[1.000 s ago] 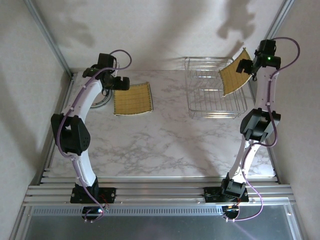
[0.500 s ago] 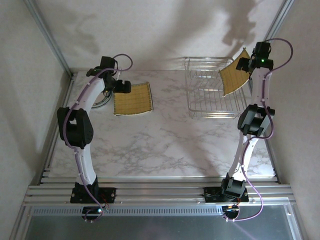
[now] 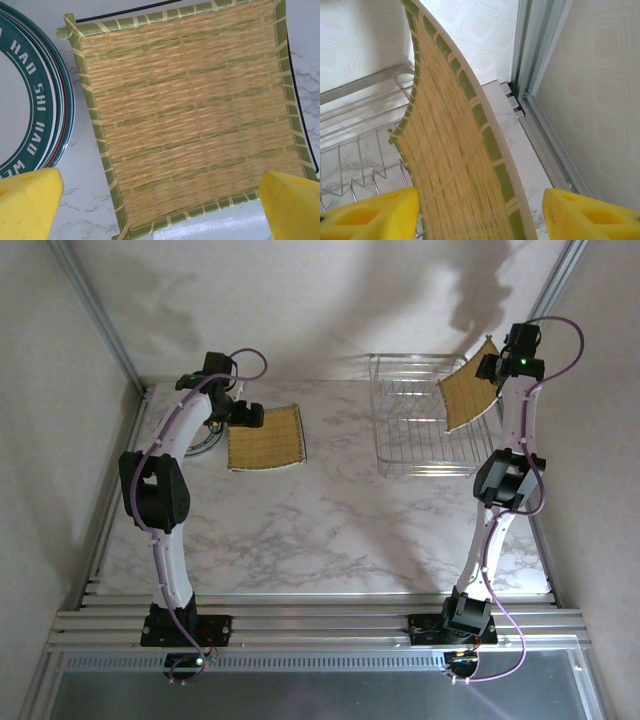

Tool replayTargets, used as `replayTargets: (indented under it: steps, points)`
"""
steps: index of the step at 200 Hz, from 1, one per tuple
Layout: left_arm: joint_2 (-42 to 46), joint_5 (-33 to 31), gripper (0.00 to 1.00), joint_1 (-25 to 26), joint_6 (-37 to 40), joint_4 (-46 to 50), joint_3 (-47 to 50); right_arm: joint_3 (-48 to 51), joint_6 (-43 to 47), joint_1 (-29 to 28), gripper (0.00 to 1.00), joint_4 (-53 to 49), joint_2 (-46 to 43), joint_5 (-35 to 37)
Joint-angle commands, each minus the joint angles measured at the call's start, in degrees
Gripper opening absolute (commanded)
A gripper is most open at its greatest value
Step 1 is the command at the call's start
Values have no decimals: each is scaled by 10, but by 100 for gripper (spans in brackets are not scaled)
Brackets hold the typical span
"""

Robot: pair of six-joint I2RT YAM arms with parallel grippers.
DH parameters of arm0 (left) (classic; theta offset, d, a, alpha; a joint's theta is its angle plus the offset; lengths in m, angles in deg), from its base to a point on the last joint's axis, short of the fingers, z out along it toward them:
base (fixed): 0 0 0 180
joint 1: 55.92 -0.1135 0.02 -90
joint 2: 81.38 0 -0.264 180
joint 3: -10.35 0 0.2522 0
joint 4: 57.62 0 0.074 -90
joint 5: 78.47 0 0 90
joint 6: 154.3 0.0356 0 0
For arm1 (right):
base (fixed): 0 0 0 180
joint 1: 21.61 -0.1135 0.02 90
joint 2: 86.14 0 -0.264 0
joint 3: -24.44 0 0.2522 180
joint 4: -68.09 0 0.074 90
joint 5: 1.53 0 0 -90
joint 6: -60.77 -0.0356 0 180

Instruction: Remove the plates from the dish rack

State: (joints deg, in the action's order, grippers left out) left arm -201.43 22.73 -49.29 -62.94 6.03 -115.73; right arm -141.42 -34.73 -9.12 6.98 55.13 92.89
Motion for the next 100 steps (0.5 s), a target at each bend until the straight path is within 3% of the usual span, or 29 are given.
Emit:
replayTargets:
  steps: [1,100]
  points:
    - [-6,5,100,-2,7,21,-21,-18,0,-1,63,2,8,-6]
    - [-3,11,100,-1,1,10,-20,-8,-1,-3,25,-4,-15,-6]
